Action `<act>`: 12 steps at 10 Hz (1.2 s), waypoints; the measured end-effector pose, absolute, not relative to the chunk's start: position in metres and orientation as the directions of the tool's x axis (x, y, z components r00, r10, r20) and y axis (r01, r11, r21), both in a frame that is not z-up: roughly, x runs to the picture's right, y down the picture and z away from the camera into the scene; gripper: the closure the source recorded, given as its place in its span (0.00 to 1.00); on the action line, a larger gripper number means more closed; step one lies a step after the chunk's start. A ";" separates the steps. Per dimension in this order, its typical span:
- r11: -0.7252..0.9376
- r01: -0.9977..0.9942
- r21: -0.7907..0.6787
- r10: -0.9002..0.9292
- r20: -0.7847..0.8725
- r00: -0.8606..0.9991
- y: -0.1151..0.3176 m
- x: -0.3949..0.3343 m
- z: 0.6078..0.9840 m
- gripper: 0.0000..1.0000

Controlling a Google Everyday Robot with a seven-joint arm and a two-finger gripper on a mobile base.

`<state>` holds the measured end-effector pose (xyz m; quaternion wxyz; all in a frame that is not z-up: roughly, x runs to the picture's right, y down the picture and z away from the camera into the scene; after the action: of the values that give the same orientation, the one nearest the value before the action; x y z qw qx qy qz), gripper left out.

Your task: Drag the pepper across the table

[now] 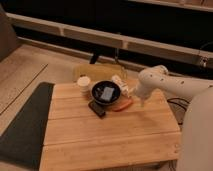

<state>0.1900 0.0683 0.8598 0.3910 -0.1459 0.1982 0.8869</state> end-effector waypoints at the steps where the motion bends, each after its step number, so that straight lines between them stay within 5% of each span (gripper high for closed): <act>1: -0.608 -0.753 0.252 0.632 -0.420 -0.651 0.071 0.192 0.866 0.35; 12: -0.551 -0.766 0.331 0.581 -0.506 -0.637 0.096 0.183 0.917 0.35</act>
<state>0.1826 0.0961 0.9166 0.3899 -0.1715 0.2693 0.8637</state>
